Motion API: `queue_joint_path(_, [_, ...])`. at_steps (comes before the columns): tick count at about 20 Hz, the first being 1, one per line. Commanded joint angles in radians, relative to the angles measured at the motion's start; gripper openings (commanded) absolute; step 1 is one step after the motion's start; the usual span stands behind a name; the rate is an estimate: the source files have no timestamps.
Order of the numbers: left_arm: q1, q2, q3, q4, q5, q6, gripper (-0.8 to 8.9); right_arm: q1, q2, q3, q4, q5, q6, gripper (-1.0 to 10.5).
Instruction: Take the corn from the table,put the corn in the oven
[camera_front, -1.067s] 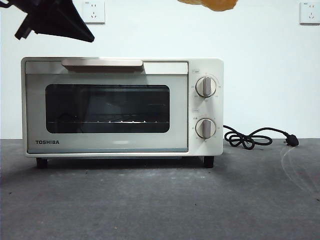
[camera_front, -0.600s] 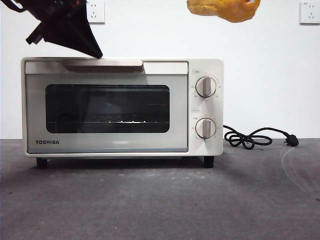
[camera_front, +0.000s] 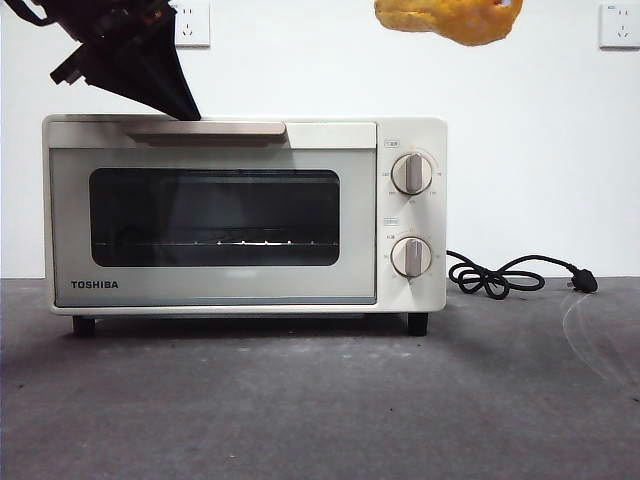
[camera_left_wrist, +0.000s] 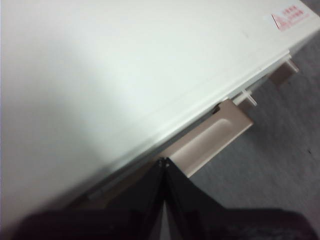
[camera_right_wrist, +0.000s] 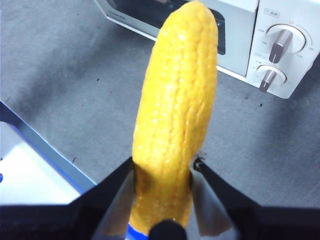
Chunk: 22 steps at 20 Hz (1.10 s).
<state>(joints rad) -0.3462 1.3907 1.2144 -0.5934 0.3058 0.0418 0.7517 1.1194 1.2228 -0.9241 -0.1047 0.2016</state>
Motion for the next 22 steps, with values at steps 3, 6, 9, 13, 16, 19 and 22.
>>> queue_joint_path(3, [-0.014, 0.023, -0.029, -0.159, -0.018, 0.034, -0.06, 0.002, 0.002, 0.002, 0.005, 0.002, -0.014, -0.1])
queue_joint_path(6, [-0.03, 0.023, -0.029, -0.227, -0.011, 0.056, -0.06, 0.002, 0.002, 0.002, 0.005, 0.002, -0.015, -0.1])
queue_joint_path(9, [-0.06, 0.023, -0.029, -0.285, -0.011, 0.068, -0.06, 0.002, 0.002, 0.002, 0.005, 0.001, -0.02, -0.1])
queue_joint_path(13, [-0.116, 0.011, -0.029, -0.348, -0.011, 0.068, -0.06, 0.002, 0.002, 0.002, 0.005, 0.001, -0.022, -0.1])
queue_joint_path(16, [-0.191, -0.024, -0.029, -0.382, -0.011, 0.066, -0.06, 0.002, 0.002, 0.002, 0.006, 0.001, -0.023, -0.1])
queue_joint_path(19, [-0.278, -0.091, -0.029, -0.386, -0.012, 0.037, -0.06, 0.002, 0.002, 0.002, 0.014, 0.0, -0.023, -0.1])
queue_joint_path(22, [-0.361, -0.187, -0.029, -0.378, -0.037, 0.002, -0.06, 0.002, 0.002, 0.002, 0.037, -0.016, -0.033, -0.1])
